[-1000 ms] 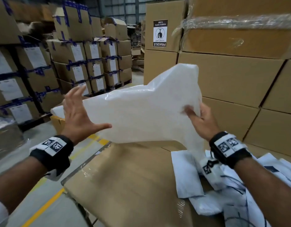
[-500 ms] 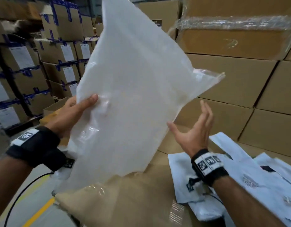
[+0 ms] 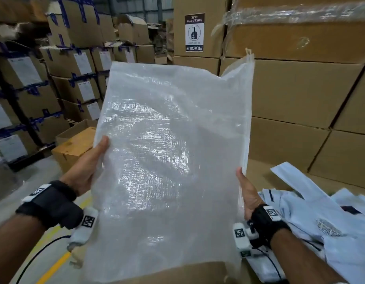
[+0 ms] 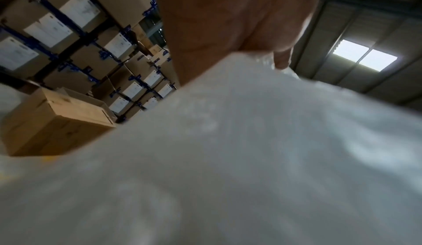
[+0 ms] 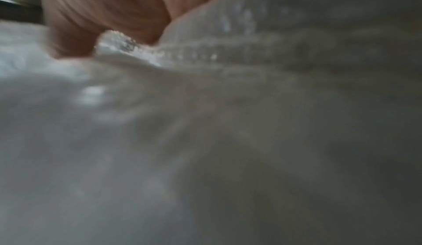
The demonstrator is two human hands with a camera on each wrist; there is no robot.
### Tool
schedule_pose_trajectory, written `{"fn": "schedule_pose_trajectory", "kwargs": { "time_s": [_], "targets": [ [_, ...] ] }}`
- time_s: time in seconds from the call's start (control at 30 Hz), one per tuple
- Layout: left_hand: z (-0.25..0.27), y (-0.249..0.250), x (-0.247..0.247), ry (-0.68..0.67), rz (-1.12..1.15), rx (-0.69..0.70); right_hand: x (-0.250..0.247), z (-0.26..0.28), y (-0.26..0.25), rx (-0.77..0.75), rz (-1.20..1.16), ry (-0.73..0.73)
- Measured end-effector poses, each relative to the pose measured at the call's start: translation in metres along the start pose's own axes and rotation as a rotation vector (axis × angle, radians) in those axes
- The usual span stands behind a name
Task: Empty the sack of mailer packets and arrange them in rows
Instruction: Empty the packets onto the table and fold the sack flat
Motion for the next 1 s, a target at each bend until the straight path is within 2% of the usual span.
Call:
{"fn": "schedule_pose_trajectory", "kwargs": {
  "time_s": [0.13,0.27,0.33,0.37,0.4,0.47,0.57,0.63,0.67,0.73,0.77,0.83,0.87,0.93,1.0],
  "targets": [
    [-0.007,-0.02,-0.028,0.157,-0.199,-0.065,-0.012,-0.008,-0.004,0.003,0.031,0.049],
    [-0.011,-0.031,-0.04,0.25,-0.315,-0.001,-0.017,-0.005,-0.018,-0.109,0.066,0.263],
    [-0.011,-0.029,-0.045,0.234,-0.244,-0.024,-0.018,0.0,-0.035,-0.22,0.14,0.246],
    [-0.011,-0.026,-0.047,0.182,-0.251,-0.055,-0.019,0.003,-0.046,-0.278,0.207,0.178],
    [-0.011,-0.022,-0.047,0.104,-0.323,-0.079,-0.017,0.007,-0.058,-0.326,0.336,0.082],
    [-0.007,-0.015,-0.042,-0.001,-0.615,-0.146,-0.015,0.008,-0.078,-0.355,0.746,-0.041],
    [-0.005,-0.013,-0.031,-0.029,-1.053,-0.136,-0.013,-0.005,-0.097,-0.257,1.278,-0.089],
    [-0.011,-0.01,-0.028,0.036,-1.211,-0.006,-0.004,-0.013,-0.108,-0.218,1.436,-0.005],
    [-0.012,-0.009,-0.026,0.113,-1.25,0.073,0.0,-0.017,-0.114,-0.254,1.463,0.091],
    [-0.013,-0.008,-0.023,0.271,-1.325,0.264,0.01,-0.025,-0.13,-0.404,1.456,0.341],
    [-0.013,-0.008,-0.02,0.308,-1.371,0.378,0.015,-0.029,-0.137,-0.488,1.437,0.468],
    [-0.011,-0.009,-0.007,0.29,-1.392,0.582,0.023,-0.038,-0.149,-0.616,1.404,0.7],
    [-0.011,-0.012,-0.001,0.263,-1.385,0.621,0.025,-0.044,-0.151,-0.621,1.405,0.773],
    [-0.013,-0.023,0.013,0.226,-1.385,0.63,0.027,-0.06,-0.147,-0.476,1.467,0.837],
    [-0.015,-0.047,0.032,0.144,-1.419,0.627,0.027,-0.071,-0.136,-0.259,1.408,0.808]
  ]
}}
Point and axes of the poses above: each hand's wrist, its own z-axis away from the middle knuckle, its own x-axis out of the palm, y = z × x, the point moved 3 cm from there along -z, towards the middle knuckle, and after that the axes turned 10 degrees about z, right-handed, at the moved point
